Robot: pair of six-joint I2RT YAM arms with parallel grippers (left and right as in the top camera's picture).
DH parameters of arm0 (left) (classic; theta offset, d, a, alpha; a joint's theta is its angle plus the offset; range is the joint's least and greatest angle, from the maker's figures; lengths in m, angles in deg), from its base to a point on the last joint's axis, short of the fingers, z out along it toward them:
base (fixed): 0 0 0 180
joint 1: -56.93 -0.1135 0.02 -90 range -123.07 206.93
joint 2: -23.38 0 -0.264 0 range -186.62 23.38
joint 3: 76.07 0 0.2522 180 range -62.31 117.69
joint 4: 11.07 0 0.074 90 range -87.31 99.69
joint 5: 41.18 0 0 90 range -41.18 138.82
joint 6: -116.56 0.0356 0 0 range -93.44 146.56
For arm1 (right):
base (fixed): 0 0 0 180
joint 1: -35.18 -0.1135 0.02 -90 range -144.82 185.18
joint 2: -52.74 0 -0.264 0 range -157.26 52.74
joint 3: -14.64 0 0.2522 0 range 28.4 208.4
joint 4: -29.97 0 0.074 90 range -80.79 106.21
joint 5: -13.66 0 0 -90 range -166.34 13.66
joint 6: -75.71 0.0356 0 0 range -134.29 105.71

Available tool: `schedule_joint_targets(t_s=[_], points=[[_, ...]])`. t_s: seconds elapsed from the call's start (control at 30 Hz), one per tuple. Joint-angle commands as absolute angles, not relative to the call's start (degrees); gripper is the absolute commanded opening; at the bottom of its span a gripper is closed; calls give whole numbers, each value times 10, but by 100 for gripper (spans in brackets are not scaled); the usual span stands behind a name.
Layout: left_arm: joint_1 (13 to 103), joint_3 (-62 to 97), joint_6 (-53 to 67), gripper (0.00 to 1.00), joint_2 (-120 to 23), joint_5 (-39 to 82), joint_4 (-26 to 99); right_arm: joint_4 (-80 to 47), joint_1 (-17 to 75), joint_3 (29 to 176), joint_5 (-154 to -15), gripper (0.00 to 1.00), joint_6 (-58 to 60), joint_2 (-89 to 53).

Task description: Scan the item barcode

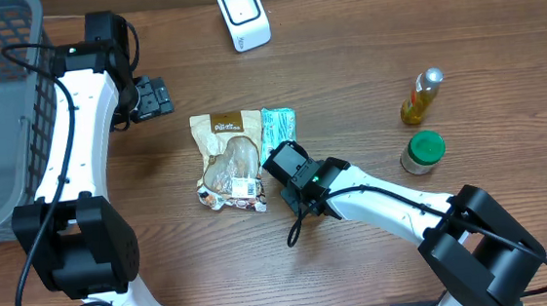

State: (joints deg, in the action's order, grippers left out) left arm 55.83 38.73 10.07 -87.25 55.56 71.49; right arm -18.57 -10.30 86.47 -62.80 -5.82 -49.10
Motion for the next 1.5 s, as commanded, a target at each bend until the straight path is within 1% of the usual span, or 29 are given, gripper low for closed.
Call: schedule_joint_targets(t_s=[0.0,0.17,0.33,0.53,0.7,0.8,1.0,1.23,1.47], points=[[562,396,103,99,-864,563,714,-214,-101,874,-627,4,-51,-500],[562,396,103,99,-864,563,714,-241,-86,915,-657,4,-27,-474],[562,396,103,99,-864,563,714,-267,-40,934,-787,4,-27,-445],[562,396,103,99,-864,563,714,-318,55,933,-956,4,-28,-444],[562,396,103,100,-864,563,714,-319,117,933,-1084,4,-73,-444],[562,396,103,99,-864,563,714,-314,149,933,-1146,4,-73,-444],[562,396,103,100,-864,563,714,-252,186,900,-1154,4,-73,-447],[562,396,103,100,-864,563,714,-156,205,835,-1222,4,-71,-466],[562,396,103,100,-864,563,714,-147,207,828,-1208,4,-67,-473]])
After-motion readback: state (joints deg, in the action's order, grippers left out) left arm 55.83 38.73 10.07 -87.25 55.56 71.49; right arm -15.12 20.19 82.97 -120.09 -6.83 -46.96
